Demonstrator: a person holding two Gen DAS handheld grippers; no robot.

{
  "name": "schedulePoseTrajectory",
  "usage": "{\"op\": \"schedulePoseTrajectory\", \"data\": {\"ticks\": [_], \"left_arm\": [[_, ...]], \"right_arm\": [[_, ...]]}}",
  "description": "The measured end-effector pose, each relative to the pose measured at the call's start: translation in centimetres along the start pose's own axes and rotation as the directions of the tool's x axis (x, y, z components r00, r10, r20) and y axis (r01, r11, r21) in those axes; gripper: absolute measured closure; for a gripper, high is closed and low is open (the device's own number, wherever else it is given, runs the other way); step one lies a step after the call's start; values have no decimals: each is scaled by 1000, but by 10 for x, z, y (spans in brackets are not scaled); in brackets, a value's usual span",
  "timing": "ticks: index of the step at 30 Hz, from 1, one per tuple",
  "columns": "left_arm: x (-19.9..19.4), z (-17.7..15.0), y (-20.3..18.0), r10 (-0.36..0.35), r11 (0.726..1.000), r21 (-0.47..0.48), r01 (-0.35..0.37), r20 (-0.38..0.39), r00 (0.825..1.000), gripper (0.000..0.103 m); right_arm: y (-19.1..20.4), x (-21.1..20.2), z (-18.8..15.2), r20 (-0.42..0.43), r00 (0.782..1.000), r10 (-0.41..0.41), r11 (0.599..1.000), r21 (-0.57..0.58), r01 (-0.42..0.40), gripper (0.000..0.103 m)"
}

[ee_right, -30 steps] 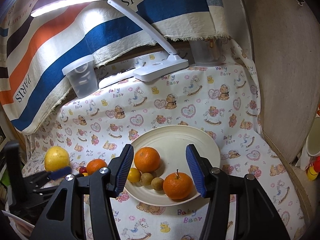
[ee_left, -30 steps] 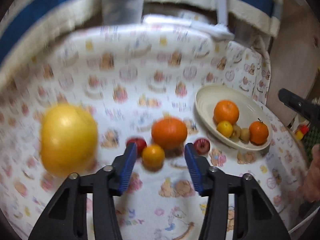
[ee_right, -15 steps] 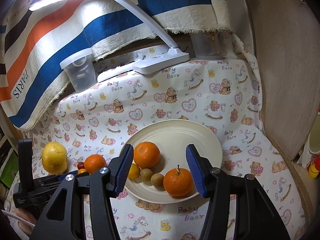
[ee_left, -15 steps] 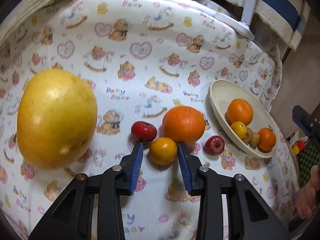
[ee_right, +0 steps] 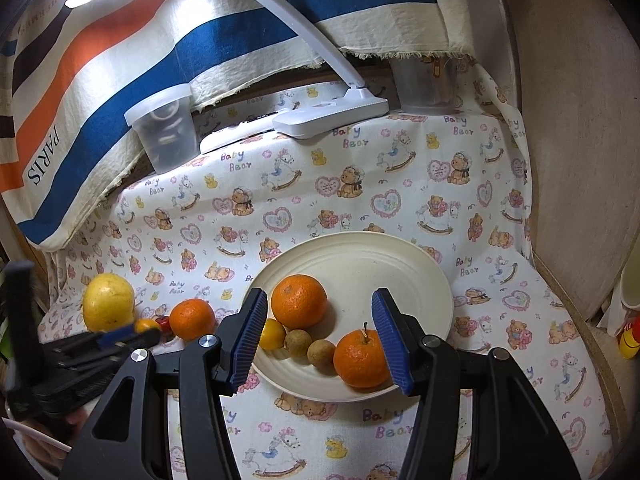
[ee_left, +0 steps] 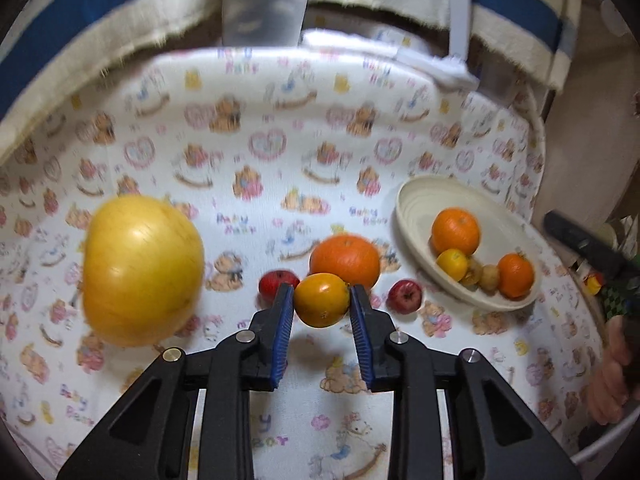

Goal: Organize fruits
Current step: 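Close the left tool on the small tangerine and lift it, then grasp the dark red apple with the right tool while the left tool holds the tangerine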

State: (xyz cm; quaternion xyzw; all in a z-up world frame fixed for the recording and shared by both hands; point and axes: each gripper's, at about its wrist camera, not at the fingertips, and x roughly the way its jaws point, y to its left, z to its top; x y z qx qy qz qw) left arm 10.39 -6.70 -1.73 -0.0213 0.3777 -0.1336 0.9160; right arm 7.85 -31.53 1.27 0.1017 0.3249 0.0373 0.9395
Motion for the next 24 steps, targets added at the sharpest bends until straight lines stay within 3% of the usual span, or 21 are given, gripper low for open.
{"op": "schedulePoseTrajectory", "data": {"ticks": [11,24], "left_arm": [[-57,14,9,45,999,4,-46,174,984,76],[-51,11,19,59,998,13,-62,164,985,76]], "right_arm": [[11,3,-7,-20,999,25,999,-31,-25,47],[27,-9,-7,16,995,103,994,-37,-103,47]]}}
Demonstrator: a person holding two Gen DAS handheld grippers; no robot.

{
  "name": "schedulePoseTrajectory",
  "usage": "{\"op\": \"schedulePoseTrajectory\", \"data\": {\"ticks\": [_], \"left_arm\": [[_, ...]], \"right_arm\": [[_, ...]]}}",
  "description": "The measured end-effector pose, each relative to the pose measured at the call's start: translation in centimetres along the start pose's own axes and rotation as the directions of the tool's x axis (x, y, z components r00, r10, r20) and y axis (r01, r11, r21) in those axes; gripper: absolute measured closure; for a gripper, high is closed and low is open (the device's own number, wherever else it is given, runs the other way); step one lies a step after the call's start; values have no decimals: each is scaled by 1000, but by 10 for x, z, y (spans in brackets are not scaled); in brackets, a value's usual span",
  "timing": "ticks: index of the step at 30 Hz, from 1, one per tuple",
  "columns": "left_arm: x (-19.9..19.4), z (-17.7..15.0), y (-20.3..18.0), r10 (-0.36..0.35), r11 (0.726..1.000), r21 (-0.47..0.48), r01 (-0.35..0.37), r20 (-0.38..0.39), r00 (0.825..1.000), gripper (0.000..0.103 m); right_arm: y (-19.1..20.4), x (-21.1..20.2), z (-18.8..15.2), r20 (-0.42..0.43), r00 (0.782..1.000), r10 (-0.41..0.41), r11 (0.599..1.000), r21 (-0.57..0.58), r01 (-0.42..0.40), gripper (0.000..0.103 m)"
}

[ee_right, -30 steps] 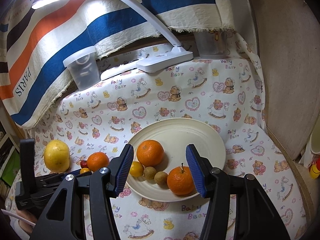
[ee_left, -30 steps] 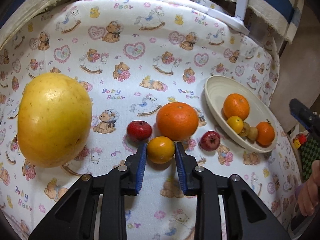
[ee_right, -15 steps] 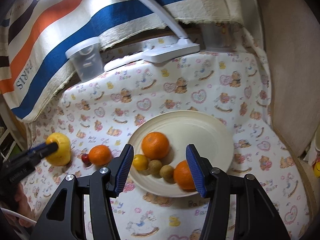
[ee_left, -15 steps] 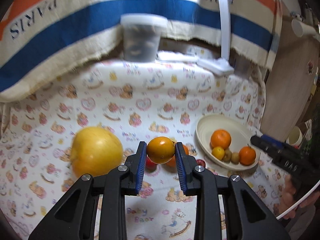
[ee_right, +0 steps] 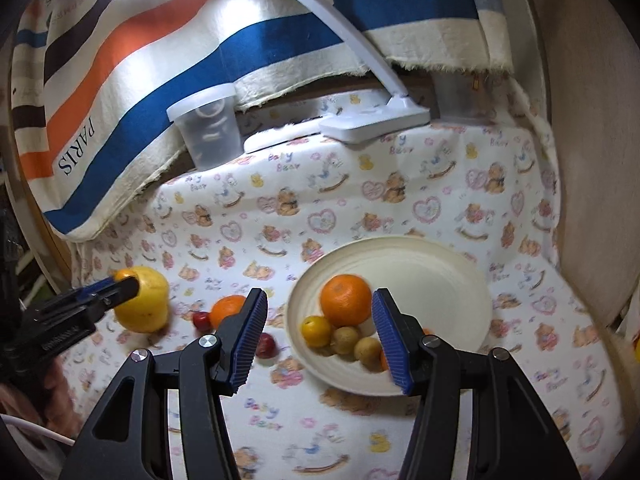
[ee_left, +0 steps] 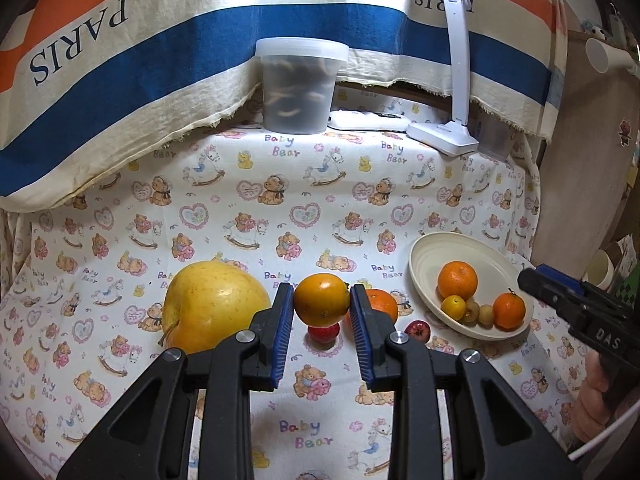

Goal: Organize fruits
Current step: 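Grasp the dark red apple with the right tool while the left tool holds the tangerine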

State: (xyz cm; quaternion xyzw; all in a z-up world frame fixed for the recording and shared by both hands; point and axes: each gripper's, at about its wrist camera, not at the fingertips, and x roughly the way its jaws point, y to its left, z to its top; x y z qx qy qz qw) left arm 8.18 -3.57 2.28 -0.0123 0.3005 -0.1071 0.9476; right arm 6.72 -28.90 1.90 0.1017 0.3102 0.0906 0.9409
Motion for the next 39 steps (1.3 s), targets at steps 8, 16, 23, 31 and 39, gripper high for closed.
{"op": "schedulePoseTrajectory", "data": {"ticks": [8,16,23,31,39], "left_arm": [[6,1,11,13,1000,-26,-13,-15,1000,76],[-2,6,21,24,998,-56,-23,8,1000,76],[-4,8,29,24,996,-87,-23,10,1000,76],[-5,8,32,31,995,-92,-29,10,999,76],[-9,9,31,17,996,-89,-16,11,1000,76]], "right_arm": [[24,4,-1,-58,998,24,998,-56,-27,45],[37,21,4,-112,992,51,998,-15,-53,32],[56,38,-5,-196,980,21,998,-51,-32,32],[59,72,-13,-340,939,41,999,13,-39,53],[62,94,-20,-390,920,-42,999,-18,38,62]]}}
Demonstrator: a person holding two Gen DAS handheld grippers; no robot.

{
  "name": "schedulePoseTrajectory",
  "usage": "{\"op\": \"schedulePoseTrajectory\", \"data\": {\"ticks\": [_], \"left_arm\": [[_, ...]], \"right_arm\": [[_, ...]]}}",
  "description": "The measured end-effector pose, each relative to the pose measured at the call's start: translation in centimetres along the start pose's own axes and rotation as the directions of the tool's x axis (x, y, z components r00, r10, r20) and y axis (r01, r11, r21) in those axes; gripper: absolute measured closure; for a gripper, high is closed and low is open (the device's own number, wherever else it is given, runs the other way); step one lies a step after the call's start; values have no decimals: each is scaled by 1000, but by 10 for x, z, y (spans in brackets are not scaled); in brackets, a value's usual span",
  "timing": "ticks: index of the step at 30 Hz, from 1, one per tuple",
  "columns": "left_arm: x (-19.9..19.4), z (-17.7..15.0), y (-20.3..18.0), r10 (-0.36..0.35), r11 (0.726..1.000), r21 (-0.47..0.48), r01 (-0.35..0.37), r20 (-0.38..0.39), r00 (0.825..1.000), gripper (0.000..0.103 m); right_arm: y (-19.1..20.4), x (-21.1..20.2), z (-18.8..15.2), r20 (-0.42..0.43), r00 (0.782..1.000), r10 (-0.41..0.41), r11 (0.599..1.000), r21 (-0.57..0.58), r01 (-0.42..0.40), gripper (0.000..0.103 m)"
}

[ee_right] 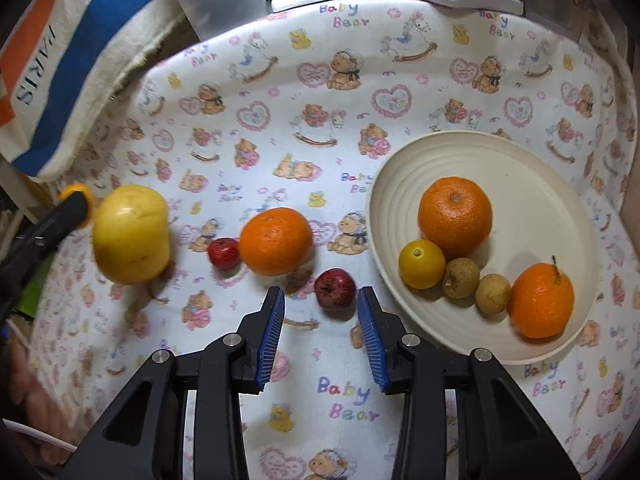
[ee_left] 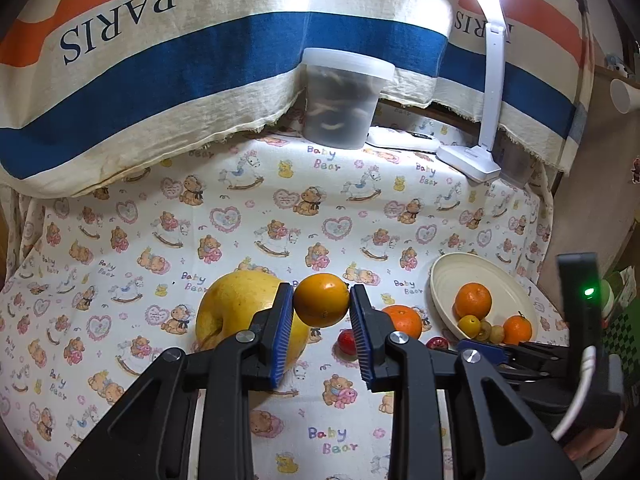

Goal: Organize fruits
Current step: 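Grasp the dark red apple with the right tool while the left tool holds the tangerine, then carry the dark red apple onto the plate with the right tool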

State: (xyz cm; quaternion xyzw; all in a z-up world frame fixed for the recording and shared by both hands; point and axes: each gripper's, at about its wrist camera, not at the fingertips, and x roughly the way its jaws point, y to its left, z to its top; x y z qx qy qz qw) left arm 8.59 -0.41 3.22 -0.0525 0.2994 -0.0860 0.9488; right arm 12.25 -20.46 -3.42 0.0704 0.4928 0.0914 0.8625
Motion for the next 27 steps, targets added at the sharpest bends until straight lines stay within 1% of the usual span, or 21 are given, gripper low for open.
{"op": "schedulePoseTrajectory", "data": {"ticks": [3,8,10,13,19,23,27], "left_arm": [[0,0,-1,2,1000,5,-2,2,1000,76],[1,0,-1,9,1000,7,-9,-2,1000,76],[0,0,-1,8,1000,5,-8,-2,1000,76],[0,0,-2,6,1000,8,-6,-1,1000,76],[-1,0,-1,5,1000,9,-5,4,1000,76],[-1,0,-1,3,1000,10,-3,6,1000,76],[-2,0,-3,4,1000,17,-4,5,1000,76]], "right_arm": [[8,7,0,-17,998,-68,997,-44,67,64],[8,17,4,-31,996,-89,996,-31,88,67],[6,20,6,-32,996,-89,996,-19,89,69],[4,23,7,-39,995,-87,996,-9,87,76],[3,20,5,-34,996,-84,996,-5,84,76],[3,5,1,-13,998,-67,998,-7,67,76],[5,-16,0,26,999,-46,999,-11,47,76]]}}
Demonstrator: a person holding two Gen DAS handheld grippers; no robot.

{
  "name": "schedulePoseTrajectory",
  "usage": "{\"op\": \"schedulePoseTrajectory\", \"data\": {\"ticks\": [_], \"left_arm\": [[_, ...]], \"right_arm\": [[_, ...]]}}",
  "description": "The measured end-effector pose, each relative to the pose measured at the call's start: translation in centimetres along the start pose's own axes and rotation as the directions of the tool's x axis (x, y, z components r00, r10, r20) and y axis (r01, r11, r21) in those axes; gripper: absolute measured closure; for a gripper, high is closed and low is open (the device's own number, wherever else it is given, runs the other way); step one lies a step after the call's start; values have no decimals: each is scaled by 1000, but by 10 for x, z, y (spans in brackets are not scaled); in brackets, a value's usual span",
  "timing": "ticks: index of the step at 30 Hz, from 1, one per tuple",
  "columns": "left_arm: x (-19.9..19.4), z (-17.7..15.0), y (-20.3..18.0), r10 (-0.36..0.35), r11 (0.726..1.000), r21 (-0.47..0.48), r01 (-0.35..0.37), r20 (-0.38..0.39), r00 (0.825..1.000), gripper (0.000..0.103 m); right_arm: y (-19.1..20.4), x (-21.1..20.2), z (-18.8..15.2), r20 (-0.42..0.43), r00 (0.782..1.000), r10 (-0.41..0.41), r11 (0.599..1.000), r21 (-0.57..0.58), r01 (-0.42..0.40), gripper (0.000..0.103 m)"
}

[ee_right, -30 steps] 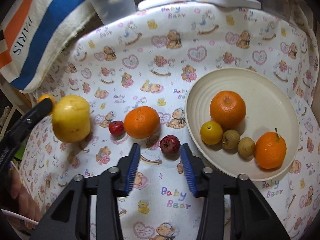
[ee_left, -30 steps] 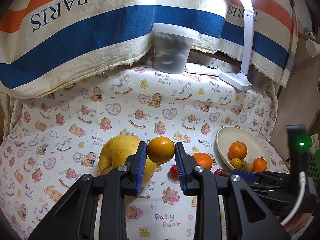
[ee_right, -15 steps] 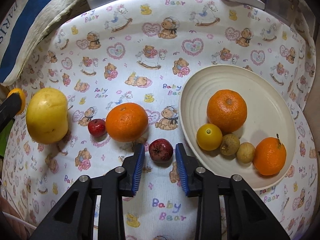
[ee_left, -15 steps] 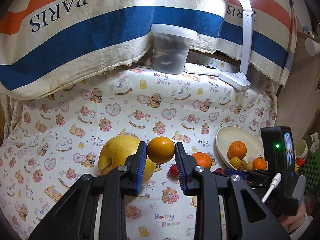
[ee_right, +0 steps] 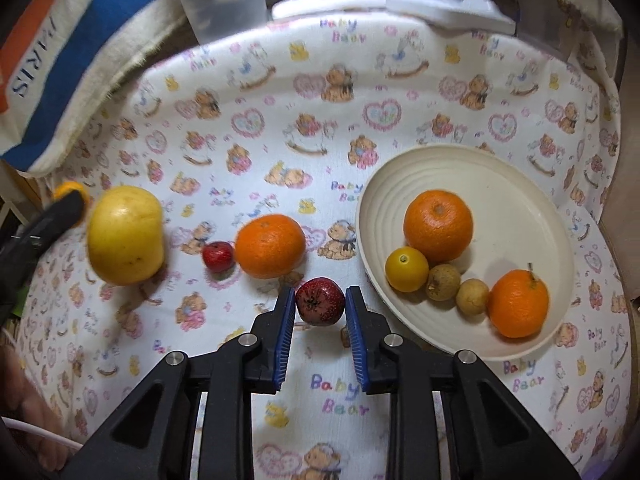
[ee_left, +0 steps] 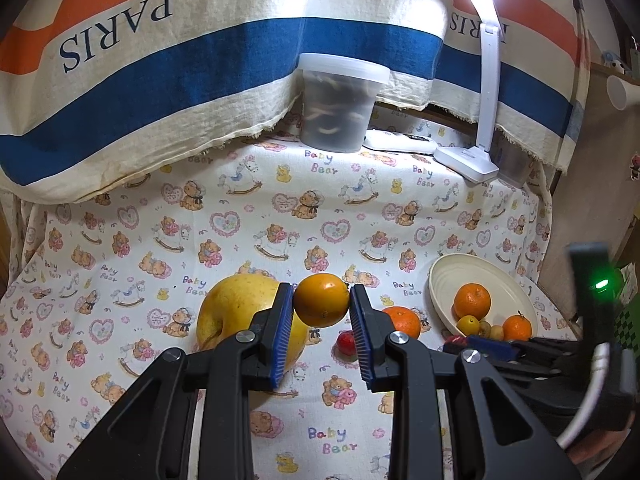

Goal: Organize fruits
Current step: 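Carry the dark red apple onto the plate with the right tool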

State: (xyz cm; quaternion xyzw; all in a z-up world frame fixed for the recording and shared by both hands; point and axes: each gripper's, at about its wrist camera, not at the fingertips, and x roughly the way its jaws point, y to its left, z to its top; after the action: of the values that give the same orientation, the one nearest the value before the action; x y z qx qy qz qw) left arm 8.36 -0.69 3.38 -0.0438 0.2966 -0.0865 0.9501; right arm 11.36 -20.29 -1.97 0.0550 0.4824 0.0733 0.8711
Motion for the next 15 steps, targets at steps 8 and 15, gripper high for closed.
{"op": "schedulePoseTrajectory", "data": {"ticks": [8,15], "left_arm": [[-7,0,-10,-6,999,33,5,24,1000,76],[-9,-1,-12,-8,999,36,7,30,1000,76]], "right_arm": [[-4,-58,3,152,988,12,1000,-6,-11,76],[-11,-93,-3,289,957,4,999,-32,6,76]]}}
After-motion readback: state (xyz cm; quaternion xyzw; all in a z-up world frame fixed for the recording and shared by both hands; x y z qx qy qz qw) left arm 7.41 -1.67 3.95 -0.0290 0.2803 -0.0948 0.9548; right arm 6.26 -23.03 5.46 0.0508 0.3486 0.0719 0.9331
